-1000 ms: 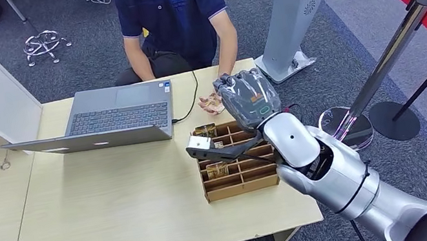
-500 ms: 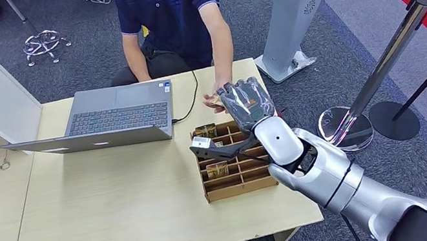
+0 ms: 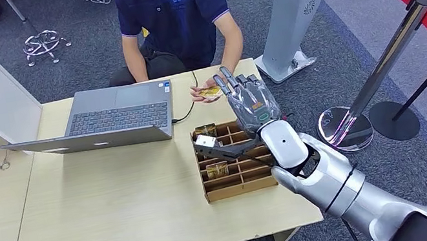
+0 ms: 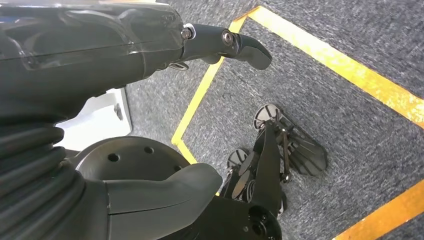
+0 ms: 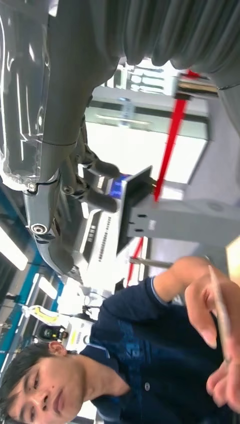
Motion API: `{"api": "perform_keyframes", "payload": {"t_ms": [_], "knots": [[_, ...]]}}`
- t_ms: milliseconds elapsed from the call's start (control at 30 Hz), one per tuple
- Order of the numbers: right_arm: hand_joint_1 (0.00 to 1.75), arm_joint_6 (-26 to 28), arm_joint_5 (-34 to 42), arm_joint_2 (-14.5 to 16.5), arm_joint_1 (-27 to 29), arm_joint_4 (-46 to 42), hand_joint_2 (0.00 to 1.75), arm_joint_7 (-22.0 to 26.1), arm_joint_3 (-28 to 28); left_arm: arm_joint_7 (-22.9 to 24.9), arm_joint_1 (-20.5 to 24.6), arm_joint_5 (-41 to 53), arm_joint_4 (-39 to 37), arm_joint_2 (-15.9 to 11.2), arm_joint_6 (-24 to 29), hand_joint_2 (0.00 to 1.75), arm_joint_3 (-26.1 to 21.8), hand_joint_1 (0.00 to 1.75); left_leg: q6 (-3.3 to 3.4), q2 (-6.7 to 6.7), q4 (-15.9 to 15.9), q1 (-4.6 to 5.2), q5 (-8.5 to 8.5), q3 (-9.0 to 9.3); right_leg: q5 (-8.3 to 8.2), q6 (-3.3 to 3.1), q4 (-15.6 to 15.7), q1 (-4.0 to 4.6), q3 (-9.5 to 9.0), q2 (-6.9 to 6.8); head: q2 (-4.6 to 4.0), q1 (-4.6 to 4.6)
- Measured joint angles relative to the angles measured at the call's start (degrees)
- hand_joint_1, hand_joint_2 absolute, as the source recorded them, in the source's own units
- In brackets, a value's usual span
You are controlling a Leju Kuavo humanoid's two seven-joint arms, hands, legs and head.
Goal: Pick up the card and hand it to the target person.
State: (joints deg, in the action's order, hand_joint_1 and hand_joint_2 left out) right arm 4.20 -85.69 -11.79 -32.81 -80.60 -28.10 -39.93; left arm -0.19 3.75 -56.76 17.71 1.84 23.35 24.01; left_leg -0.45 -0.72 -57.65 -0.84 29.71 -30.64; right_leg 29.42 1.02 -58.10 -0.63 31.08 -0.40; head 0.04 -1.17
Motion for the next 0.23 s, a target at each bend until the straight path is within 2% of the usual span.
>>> {"api": "perform_keyframes", "payload": {"t_ms": [67,233], "knots": [[0.00,1.3,3.9,0.5,2.1,-1.8,1.75,1.1,0.7,-0.3,0.0,-1.3,0.0,0.3,0.7,1.75,-0.2,0.00,0.00,0.00,0.0,0.00,0.00,0.00,0.00,0.00,0.0,0.00,0.00,0.00,-0.01,0.00],[0.00,6.8,19.3,2.2,7.8,-6.8,1.75,5.3,2.2,-1.1,0.0,-4.3,0.0,1.0,2.2,1.75,-1.5,0.00,-0.01,0.00,0.0,-0.01,0.02,0.01,0.01,-0.01,0.0,0.01,0.00,0.00,-0.01,0.00]]}}
